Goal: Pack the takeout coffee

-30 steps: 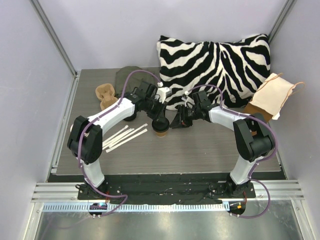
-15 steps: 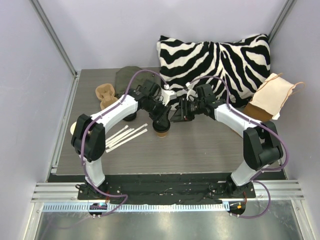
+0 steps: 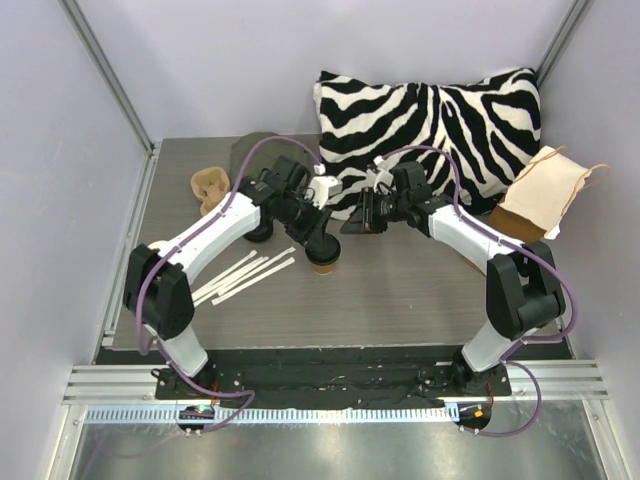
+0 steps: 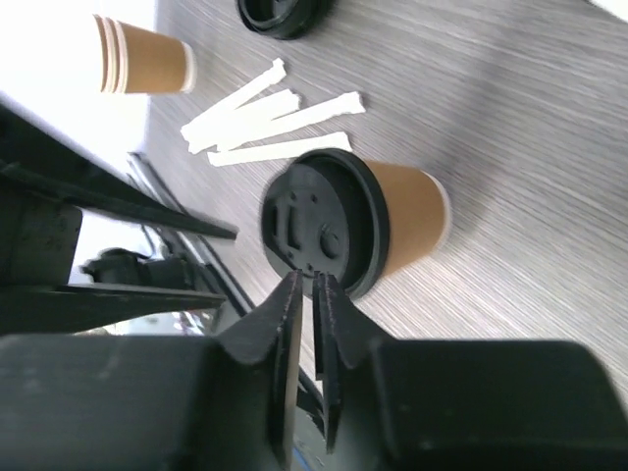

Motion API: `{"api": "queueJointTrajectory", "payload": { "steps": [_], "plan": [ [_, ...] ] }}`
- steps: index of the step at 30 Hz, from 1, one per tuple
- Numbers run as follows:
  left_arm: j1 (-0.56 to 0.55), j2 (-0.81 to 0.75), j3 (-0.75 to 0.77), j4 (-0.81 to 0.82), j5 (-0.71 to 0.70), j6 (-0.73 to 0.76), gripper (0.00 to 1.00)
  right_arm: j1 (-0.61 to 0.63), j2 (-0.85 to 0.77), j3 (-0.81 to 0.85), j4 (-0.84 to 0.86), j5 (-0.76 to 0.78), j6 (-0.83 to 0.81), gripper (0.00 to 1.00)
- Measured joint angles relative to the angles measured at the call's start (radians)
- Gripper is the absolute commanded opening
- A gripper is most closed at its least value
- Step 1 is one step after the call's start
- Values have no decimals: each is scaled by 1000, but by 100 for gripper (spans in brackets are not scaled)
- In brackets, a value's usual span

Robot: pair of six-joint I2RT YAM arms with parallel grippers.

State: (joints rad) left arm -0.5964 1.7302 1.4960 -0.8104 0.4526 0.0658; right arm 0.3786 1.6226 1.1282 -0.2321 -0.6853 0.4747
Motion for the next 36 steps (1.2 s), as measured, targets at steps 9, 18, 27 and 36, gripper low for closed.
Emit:
{"api": "queueJointTrajectory", "payload": {
  "steps": [9,18,27,36],
  "plan": [
    [184,-23,-91,258,331,-342,23,8,54,-55,295,-105,300,4],
    [200,44,-255,573,536,-702,8,27,93,-127,524,-151,533,1],
    [234,171,-303,595,596,-756,1,28,196,-168,511,-172,507,1],
    [241,155,-292,583,621,-734,1,28,187,-121,433,-170,453,1]
  ]
}}
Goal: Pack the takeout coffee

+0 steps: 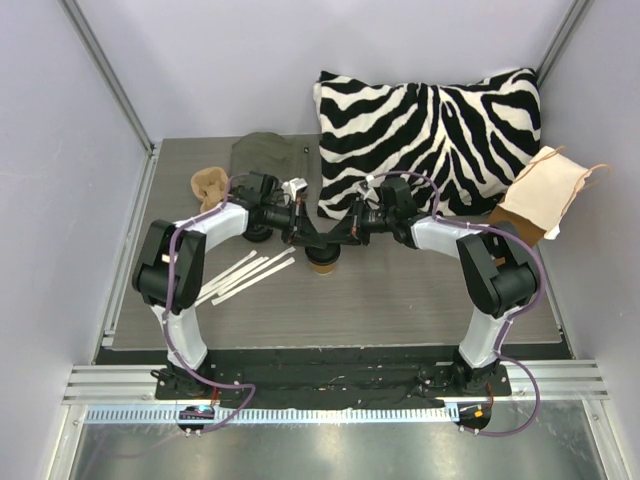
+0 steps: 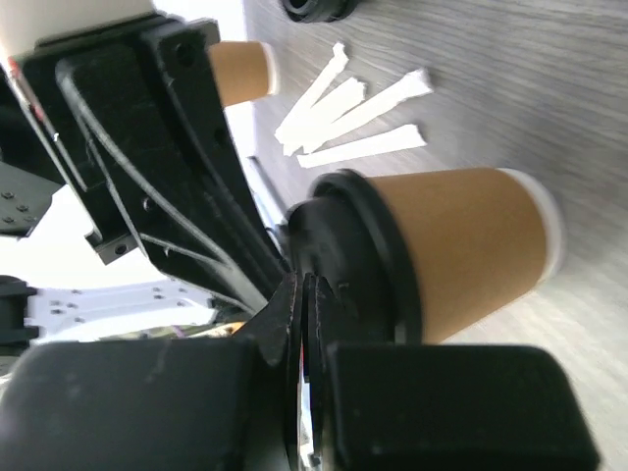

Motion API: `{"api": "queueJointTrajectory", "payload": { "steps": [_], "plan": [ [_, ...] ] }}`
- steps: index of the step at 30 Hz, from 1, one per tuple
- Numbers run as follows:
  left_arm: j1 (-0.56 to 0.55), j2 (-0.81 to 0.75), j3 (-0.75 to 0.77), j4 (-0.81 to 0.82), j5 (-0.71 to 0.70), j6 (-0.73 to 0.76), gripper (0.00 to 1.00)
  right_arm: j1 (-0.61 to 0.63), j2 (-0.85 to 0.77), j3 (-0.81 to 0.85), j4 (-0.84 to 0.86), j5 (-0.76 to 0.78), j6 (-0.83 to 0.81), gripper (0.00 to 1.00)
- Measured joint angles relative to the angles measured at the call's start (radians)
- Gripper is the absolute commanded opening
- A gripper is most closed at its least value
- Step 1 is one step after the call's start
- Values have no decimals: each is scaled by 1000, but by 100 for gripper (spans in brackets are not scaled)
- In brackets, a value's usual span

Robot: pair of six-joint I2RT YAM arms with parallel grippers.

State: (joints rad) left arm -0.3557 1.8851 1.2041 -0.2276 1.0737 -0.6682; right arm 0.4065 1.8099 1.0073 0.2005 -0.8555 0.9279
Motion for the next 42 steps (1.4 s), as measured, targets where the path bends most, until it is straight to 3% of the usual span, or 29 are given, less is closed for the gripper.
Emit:
{"api": "queueJointTrajectory", "payload": {
  "steps": [10,14,20,26,29,30,33,37,42],
  "plan": [
    [-3,-203,-12,75,67,-33,1,-1,-95,0,199,-19,201,1],
    [-3,-170,-42,92,65,-31,0,0,-59,-9,251,-19,223,1],
    [7,13,-77,87,72,-27,0,-2,91,-63,289,-58,191,1],
    [20,14,-73,80,88,-27,0,-1,84,-55,290,-64,151,1],
    [20,-2,-72,66,69,-11,10,0,80,-32,247,-61,131,10],
    [20,-8,-72,60,63,-4,21,0,79,-21,230,-59,124,14],
    [19,-37,-60,31,48,10,36,0,60,26,177,-55,106,27],
    [19,-122,-32,-3,40,31,45,0,-23,93,101,-56,47,36],
    [32,-299,-24,-60,-1,78,64,2,-156,126,-50,-43,-124,52]
  ]
}}
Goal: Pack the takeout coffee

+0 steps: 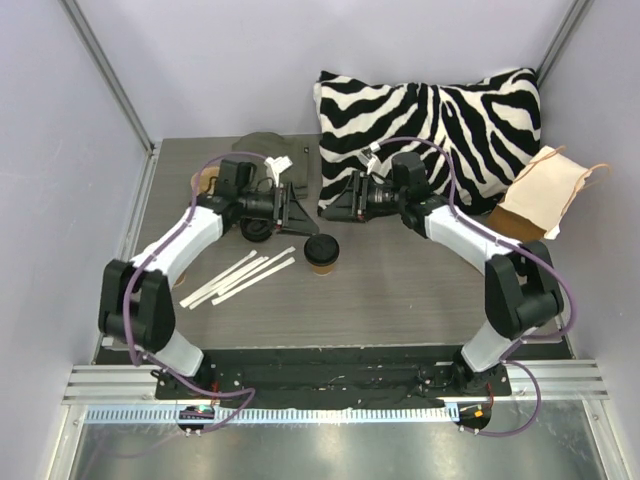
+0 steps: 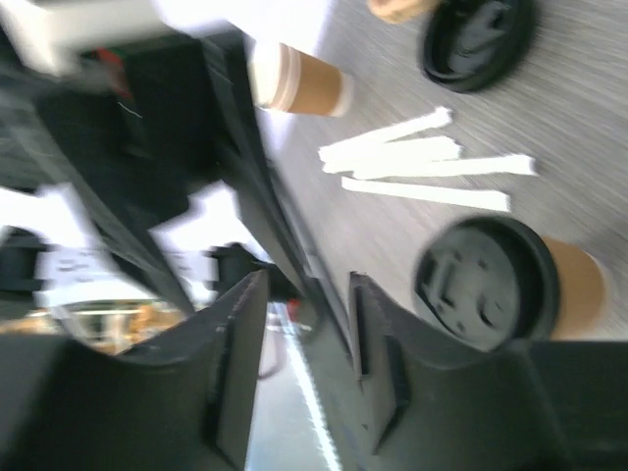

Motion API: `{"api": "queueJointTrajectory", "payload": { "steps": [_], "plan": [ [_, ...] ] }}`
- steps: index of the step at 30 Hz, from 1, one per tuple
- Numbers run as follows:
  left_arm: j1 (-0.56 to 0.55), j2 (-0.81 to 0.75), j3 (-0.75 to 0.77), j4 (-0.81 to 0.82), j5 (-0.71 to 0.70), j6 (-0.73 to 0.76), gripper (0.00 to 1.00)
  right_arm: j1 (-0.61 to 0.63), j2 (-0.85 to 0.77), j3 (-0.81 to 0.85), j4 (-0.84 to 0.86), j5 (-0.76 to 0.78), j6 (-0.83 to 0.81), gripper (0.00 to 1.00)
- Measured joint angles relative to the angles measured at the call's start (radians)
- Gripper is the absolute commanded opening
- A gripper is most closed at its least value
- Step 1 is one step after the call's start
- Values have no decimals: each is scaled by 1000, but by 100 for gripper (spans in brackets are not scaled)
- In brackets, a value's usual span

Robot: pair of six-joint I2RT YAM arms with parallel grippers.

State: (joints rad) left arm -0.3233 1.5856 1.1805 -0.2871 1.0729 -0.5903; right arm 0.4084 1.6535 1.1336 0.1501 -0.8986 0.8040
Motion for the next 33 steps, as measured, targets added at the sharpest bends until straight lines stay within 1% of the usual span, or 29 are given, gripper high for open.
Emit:
{"api": "queueJointTrajectory", "payload": {
  "steps": [1,2,3,4,5,8,12,14,17,20,23,33],
  "plan": [
    [4,-27,0,-14,-11,10,66,3,-24,0,-50,18,-51,65],
    [13,-63,1,-47,-49,43,77,8,-46,0,-110,44,-103,70],
    [23,-92,5,-82,-87,77,86,16,-65,0,-172,82,-156,76],
    [32,-113,10,-115,-118,102,94,29,-84,-3,-224,131,-208,77],
    [48,-137,17,-153,-168,131,100,44,-103,-11,-272,178,-256,80],
    [95,-201,23,-224,-301,184,100,121,-161,-49,-390,346,-378,84],
    [141,-270,23,-275,-453,230,100,238,-176,-90,-482,535,-480,85],
    [161,-285,23,-286,-494,243,100,287,-155,-93,-509,605,-512,85],
    [183,-286,23,-301,-519,256,100,333,-112,-93,-515,692,-541,85],
    [195,-286,23,-308,-520,256,100,350,-66,-87,-509,740,-558,85],
    [196,-285,22,-304,-513,250,100,354,5,-43,-504,768,-576,85],
    [219,-272,20,-302,-485,254,100,354,196,158,-418,783,-652,85]
  ]
}}
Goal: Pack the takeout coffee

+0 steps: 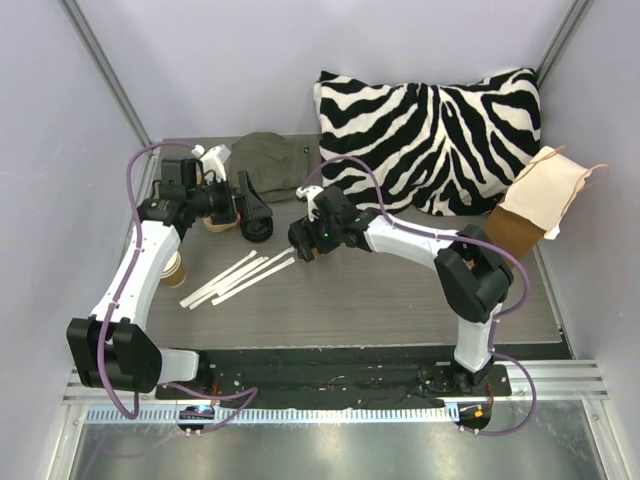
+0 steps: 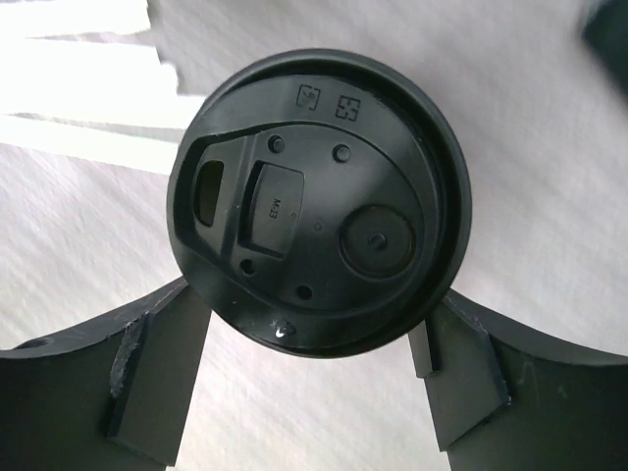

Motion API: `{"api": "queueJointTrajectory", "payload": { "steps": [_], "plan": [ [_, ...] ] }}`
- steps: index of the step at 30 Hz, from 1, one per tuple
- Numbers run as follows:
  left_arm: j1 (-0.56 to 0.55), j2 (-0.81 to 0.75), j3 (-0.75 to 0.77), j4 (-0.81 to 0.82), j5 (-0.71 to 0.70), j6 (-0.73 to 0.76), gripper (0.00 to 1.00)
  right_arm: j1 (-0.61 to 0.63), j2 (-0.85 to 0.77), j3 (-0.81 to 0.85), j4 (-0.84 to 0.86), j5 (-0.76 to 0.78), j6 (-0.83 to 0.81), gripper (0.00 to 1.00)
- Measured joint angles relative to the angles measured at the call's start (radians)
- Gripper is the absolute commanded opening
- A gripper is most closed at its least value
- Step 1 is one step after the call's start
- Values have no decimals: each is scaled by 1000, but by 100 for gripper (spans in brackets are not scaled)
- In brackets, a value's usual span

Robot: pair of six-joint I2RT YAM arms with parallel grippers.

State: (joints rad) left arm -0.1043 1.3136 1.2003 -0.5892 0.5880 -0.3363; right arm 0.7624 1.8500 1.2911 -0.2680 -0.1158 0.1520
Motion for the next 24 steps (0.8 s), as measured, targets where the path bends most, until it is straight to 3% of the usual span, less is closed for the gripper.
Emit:
{"api": "queueJointTrajectory", "payload": {
  "steps": [8,14,20,24],
  "plan": [
    [80,7,-4,-13,21,5,100,0,157,155,81,18,-24,86],
    [141,21,-2,-47,26,27,100,-13,194,192,88,19,-24,93],
    [163,27,44,-116,-42,82,100,-66,97,193,22,-65,-27,93],
    [174,111,195,-201,-122,167,95,-118,-58,192,-33,-113,-46,93]
  ]
}}
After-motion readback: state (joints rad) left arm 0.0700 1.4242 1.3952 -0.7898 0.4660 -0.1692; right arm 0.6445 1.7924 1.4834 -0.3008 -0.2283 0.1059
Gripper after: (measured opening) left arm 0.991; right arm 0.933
